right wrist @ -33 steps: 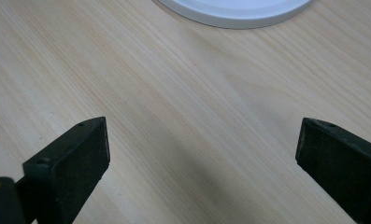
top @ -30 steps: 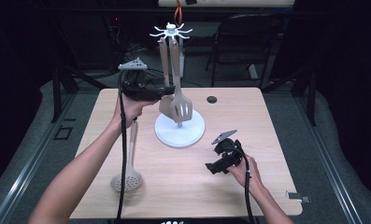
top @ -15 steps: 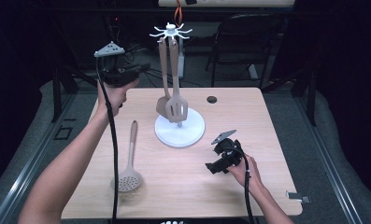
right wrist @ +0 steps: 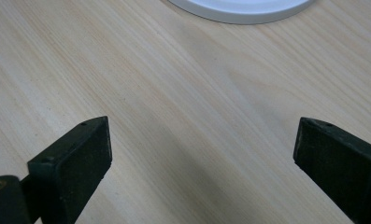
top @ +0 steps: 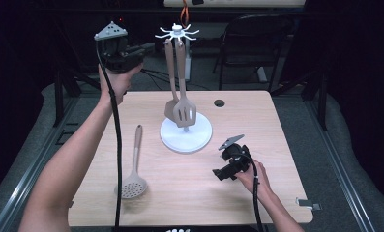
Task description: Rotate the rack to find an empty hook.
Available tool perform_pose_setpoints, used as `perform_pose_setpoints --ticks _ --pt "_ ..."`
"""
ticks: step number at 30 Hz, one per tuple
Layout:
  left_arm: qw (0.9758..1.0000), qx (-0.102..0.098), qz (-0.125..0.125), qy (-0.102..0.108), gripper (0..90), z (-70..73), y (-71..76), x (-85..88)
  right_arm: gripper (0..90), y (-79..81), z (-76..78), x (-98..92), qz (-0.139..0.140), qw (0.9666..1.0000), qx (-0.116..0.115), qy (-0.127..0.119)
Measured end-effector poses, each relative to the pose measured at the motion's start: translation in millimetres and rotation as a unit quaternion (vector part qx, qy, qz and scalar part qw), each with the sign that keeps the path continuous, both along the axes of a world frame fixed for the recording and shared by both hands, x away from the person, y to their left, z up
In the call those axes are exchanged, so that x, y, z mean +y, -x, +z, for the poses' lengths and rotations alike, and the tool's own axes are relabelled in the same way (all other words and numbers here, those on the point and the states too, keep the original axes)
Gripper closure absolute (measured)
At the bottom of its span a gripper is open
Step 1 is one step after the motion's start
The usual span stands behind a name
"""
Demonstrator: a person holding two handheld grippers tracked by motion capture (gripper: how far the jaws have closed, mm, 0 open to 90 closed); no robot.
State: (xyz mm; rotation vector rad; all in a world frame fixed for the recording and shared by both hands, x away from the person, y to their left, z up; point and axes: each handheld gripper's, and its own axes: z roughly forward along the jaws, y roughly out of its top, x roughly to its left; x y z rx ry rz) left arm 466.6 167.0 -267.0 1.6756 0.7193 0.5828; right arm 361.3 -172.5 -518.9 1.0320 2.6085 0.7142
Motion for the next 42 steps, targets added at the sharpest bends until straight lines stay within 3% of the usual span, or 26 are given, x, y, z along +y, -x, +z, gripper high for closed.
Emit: perform_pose_setpoints --ticks 20,28,30,33,42 --pt "0.9991 -0.017 0.022 -0.033 90.0 15.1 -15.1 -12.3 4.7 1.8 0.2 1.0 0.003 1.0000 -0.005 -0.002" --pt "0.9986 -0.012 0.034 -0.038 90.0 14.9 -23.8 -12.3 4.8 1.9 0.3 1.0 0.004 1.0000 -0.005 0.000" --pt "0.9985 -0.012 0.038 -0.036 90.0 14.3 -25.8 -12.1 4.8 2.5 -1.0 1.7 -0.001 0.9999 -0.009 -0.010" --pt "0.9985 -0.011 0.042 -0.034 90.0 13.8 -28.6 -11.0 4.8 1.5 0.0 0.7 0.003 1.0000 -0.005 0.000" --pt "0.9990 -0.020 0.030 -0.026 90.0 7.8 -15.1 -2.7 4.9 1.8 0.2 0.5 0.005 1.0000 -0.005 0.000"
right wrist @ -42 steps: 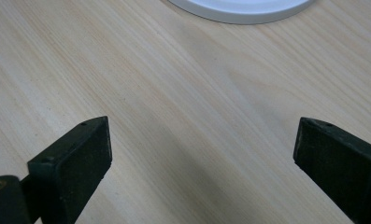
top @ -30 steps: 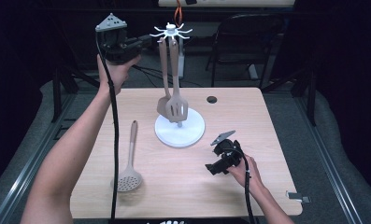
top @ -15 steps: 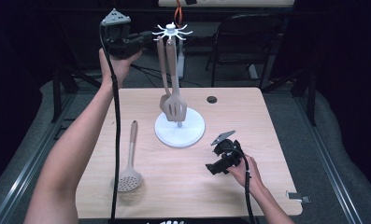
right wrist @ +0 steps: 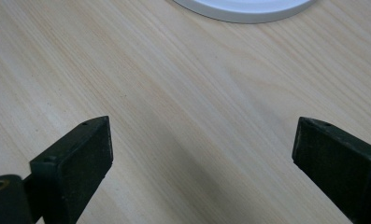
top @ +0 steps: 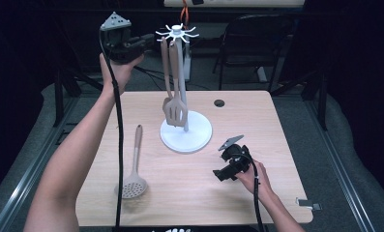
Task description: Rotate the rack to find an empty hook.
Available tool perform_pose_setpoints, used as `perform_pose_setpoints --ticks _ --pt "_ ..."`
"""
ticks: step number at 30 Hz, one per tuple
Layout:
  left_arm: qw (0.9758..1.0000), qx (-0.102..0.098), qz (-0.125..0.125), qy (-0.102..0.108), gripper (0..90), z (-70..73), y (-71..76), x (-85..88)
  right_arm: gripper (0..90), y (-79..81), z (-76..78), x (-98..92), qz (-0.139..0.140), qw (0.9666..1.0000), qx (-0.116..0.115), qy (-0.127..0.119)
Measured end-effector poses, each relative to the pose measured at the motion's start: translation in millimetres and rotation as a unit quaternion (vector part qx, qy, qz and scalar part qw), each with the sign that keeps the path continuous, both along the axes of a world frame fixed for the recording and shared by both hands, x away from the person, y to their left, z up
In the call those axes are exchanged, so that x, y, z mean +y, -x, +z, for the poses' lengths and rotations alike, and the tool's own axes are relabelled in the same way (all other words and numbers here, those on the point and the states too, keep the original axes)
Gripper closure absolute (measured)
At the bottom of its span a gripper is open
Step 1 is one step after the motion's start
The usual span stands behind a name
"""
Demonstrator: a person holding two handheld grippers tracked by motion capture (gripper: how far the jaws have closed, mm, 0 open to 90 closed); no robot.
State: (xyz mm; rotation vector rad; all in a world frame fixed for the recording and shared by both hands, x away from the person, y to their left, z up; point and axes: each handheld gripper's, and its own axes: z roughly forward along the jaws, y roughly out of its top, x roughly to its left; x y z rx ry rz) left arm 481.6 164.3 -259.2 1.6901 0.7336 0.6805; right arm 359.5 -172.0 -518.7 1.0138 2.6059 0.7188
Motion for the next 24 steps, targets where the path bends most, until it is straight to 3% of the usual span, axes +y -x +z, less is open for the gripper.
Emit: perform_pose_setpoints --ticks 2,4,15,24 --pt "1.0000 0.000 -0.003 -0.005 90.0 -1.8 4.0 1.2 5.0 0.8 -1.1 1.0 -0.005 0.9999 -0.004 -0.010" --pt "0.9999 -0.001 -0.011 -0.007 90.0 -3.6 9.0 3.0 5.0 0.3 0.5 0.7 0.002 1.0000 -0.001 0.002" --pt "0.9989 -0.016 -0.043 -0.011 90.0 -2.3 24.5 -4.9 4.9 0.1 0.8 1.7 0.001 1.0000 0.003 0.007" --pt "0.9991 -0.020 -0.036 -0.015 90.0 3.0 21.9 -10.6 4.9 0.7 -1.1 1.7 -0.005 1.0000 0.002 -0.008"
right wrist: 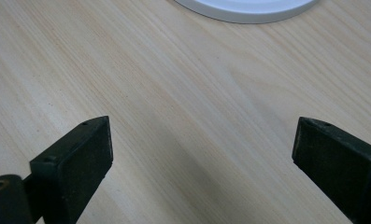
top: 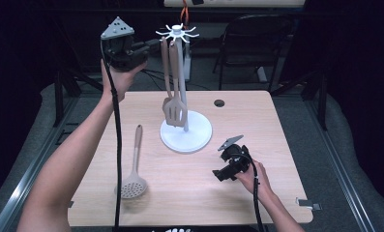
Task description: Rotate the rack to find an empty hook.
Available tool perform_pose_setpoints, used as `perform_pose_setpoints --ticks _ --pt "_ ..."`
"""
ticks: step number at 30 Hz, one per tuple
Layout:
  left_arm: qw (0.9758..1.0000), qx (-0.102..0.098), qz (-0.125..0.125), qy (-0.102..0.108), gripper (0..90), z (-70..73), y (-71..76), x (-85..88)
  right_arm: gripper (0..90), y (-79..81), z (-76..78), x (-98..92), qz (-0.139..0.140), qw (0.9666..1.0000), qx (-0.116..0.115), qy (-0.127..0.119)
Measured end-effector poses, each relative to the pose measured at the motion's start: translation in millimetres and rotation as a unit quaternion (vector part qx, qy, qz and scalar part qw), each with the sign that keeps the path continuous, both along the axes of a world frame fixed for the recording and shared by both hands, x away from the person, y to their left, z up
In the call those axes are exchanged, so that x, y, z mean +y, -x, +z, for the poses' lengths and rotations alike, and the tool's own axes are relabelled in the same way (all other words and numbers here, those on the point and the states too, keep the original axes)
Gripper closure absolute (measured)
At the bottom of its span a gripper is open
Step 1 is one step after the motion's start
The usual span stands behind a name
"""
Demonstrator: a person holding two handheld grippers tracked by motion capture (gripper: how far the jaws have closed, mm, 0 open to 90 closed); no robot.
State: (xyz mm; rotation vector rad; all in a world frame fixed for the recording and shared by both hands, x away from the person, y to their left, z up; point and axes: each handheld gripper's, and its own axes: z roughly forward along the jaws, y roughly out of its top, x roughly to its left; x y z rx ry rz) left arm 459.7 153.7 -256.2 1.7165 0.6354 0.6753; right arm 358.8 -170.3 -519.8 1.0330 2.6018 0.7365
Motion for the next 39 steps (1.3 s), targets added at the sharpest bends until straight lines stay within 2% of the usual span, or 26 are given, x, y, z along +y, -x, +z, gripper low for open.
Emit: perform_pose_setpoints --ticks 2,4,7,8,11,12,21,39 --pt "1.0000 0.001 0.003 -0.001 90.0 0.9 -1.2 -0.1 4.9 0.0 0.0 0.1 0.000 1.0000 0.000 0.000" --pt "1.0000 0.002 0.006 -0.004 90.0 1.4 -1.7 -0.1 4.9 -0.5 1.7 -0.6 0.006 0.9999 0.002 0.012" --pt "1.0000 0.003 0.009 -0.002 90.0 2.2 -3.3 0.4 4.9 -0.5 1.6 -0.6 0.006 0.9999 0.002 0.012" --pt "0.9999 0.003 0.010 -0.004 90.0 2.8 -3.8 0.7 4.9 0.0 -0.1 0.1 0.000 1.0000 0.000 0.000" --pt "0.9999 0.003 0.013 -0.004 90.0 3.8 -5.1 1.1 4.9 -0.1 -0.2 0.1 0.001 1.0000 0.001 0.002" --pt "0.9999 0.004 0.013 -0.004 90.0 3.9 -5.6 1.3 4.9 -0.5 0.9 -0.2 0.005 0.9999 0.003 0.010" --pt "0.9997 0.007 0.023 -0.002 90.0 3.3 -11.1 3.0 4.9 -0.4 0.2 0.0 0.005 0.9999 -0.002 0.008" --pt "0.9995 0.010 0.031 -0.006 90.0 2.0 -17.1 2.7 4.9 -0.8 0.3 0.4 0.010 0.9999 0.002 0.014"
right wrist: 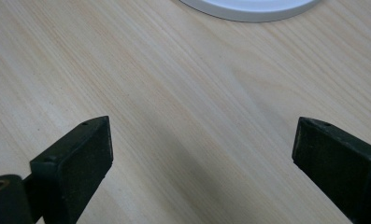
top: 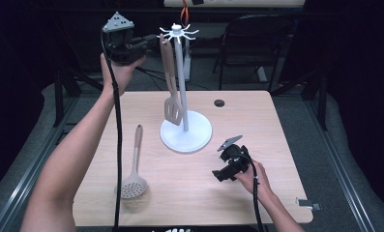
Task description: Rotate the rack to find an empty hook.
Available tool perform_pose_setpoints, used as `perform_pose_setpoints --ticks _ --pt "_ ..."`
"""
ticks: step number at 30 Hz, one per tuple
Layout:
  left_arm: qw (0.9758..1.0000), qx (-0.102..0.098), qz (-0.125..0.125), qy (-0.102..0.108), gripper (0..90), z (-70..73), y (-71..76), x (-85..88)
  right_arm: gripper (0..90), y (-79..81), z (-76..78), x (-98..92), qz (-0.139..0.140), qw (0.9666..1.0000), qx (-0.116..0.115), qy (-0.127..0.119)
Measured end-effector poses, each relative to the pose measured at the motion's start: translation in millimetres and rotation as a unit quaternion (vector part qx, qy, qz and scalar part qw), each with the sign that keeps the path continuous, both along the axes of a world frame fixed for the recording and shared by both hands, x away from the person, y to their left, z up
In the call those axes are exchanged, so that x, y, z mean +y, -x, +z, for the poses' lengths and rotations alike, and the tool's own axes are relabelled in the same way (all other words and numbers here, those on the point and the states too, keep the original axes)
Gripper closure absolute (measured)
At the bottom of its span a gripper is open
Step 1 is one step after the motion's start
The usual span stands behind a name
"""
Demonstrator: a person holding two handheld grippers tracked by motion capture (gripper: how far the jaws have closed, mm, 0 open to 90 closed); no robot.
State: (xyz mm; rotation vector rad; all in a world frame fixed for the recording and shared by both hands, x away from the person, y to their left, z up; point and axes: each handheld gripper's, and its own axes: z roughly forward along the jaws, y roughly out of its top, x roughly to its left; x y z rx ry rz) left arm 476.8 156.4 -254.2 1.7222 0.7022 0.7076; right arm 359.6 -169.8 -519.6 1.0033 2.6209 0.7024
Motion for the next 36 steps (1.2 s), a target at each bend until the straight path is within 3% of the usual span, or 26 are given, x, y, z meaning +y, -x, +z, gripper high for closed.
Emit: perform_pose_setpoints --ticks 30,36 --pt "0.9999 0.006 0.013 0.002 90.0 1.1 -13.3 -2.5 5.0 -0.1 0.0 -0.1 0.002 1.0000 0.001 0.005" --pt "0.9999 0.008 0.013 0.002 90.0 0.4 -15.8 -2.7 4.9 0.2 -0.4 -0.1 -0.002 1.0000 0.000 -0.004"
